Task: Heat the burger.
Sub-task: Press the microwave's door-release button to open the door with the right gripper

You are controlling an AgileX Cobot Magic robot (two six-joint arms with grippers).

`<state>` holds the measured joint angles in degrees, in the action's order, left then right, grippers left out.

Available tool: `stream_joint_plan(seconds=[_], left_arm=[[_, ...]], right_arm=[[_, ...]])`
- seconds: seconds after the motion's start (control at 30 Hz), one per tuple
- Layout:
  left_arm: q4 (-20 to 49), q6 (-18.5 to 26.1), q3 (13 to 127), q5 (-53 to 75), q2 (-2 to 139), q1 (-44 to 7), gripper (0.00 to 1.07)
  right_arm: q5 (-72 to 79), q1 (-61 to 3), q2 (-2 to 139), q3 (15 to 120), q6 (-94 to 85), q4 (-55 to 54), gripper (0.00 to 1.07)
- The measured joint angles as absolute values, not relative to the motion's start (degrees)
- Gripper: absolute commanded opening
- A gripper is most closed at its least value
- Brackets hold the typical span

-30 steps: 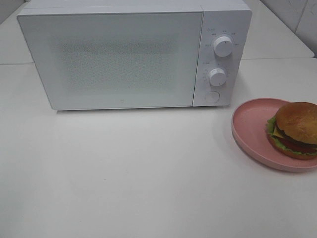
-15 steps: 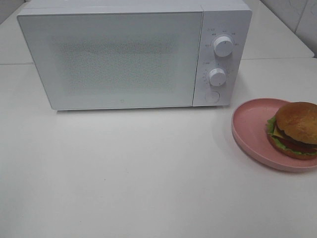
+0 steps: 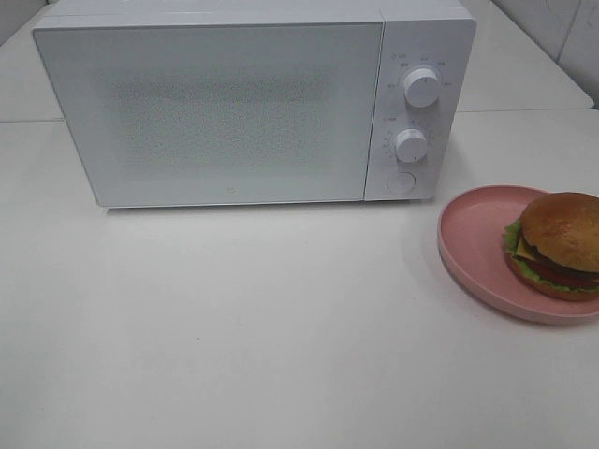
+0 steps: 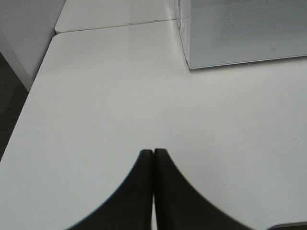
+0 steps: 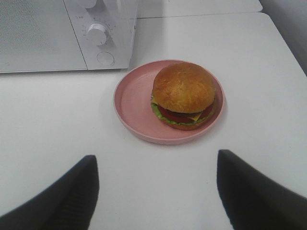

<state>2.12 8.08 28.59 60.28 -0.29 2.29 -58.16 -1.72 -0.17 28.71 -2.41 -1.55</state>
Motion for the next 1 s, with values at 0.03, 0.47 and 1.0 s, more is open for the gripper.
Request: stream_joint_plan(seconds=[0.03, 0.47, 1.0], left_arm=[[2.12, 8.08, 28.59, 60.28, -0.29, 2.29, 0.00], [2.12, 8.08, 28.59, 60.28, -0.29, 2.29, 0.00], [2.12, 8.08, 28.59, 60.28, -0.29, 2.29, 0.00]], right_arm=[[-58.16, -1.72, -0.17, 28.71, -2.41, -1.55, 0.66], [-58.16, -1.72, -0.17, 28.71, -2.41, -1.55, 0.66], [-58.16, -1.72, -0.17, 28.71, -2.41, -1.55, 0.66]])
